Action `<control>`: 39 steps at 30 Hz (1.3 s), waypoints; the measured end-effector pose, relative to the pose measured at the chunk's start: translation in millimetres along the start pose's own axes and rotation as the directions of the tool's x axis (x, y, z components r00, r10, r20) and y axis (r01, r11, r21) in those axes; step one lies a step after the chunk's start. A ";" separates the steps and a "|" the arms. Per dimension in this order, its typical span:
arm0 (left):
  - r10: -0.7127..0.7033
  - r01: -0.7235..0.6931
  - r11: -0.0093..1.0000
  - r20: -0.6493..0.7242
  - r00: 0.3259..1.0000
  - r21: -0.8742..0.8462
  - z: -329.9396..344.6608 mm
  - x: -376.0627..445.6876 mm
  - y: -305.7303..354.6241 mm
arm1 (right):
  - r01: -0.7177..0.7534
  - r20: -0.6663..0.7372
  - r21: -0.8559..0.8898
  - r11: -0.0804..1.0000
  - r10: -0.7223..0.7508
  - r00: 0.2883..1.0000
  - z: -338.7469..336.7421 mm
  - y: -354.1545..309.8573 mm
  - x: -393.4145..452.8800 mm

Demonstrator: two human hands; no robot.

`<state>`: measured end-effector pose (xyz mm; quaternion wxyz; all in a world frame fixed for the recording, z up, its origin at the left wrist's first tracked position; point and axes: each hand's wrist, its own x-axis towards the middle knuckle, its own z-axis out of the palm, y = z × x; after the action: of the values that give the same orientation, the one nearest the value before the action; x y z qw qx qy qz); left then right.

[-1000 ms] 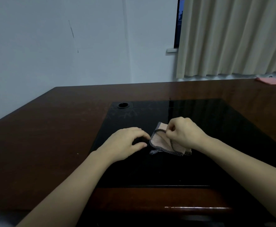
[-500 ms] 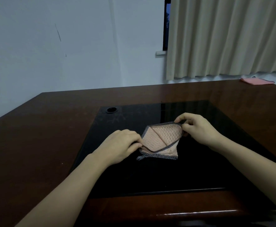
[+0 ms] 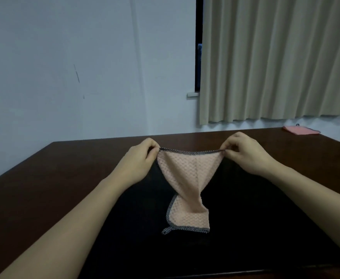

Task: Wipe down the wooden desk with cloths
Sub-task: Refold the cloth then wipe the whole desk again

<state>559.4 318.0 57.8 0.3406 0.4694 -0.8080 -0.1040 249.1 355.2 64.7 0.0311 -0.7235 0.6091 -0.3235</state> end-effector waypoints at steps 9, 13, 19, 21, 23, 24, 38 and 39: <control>-0.002 -0.014 0.994 -0.146 0.989 -0.105 -43.9 61.2 36.3 | -0.007 -0.081 0.186 0.982 0.022 0.996 -71.1 -19.2 35.4; 0.026 -0.052 0.990 -0.189 0.982 -0.135 -62.6 83.0 48.4 | 0.005 -0.106 0.298 0.955 0.028 0.994 -91.4 -28.5 55.6; 0.070 -0.089 0.992 -0.194 0.978 -0.087 -61.8 104.2 42.3 | 0.018 -0.131 0.264 0.964 0.018 0.991 -98.3 -25.8 73.9; 0.071 -0.088 0.993 -0.186 0.980 -0.082 -55.7 109.0 36.6 | 0.001 -0.113 0.271 0.963 0.030 0.993 -95.2 -22.2 75.8; 0.067 -0.083 0.993 -0.173 0.983 -0.084 -47.8 111.9 30.6 | -0.010 -0.087 0.268 0.963 0.035 0.996 -90.6 -15.1 77.7; 0.064 -0.079 0.993 -0.162 0.985 -0.084 -42.7 113.4 26.7 | -0.020 -0.070 0.267 0.963 0.040 0.997 -87.3 -10.3 78.6; -0.051 0.051 0.999 0.051 0.997 0.000 82.8 181.0 -62.3 | -0.220 0.116 0.131 0.967 0.205 0.972 15.4 111.7 140.1; -0.059 0.059 0.998 0.042 0.997 0.010 91.5 187.3 -66.8 | -0.218 0.116 0.112 0.969 0.206 0.972 22.0 117.9 143.9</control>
<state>484.7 112.8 41.7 0.3183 0.4921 -0.8012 -0.1205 165.7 187.6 57.5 0.1420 -0.6666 0.6593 -0.3175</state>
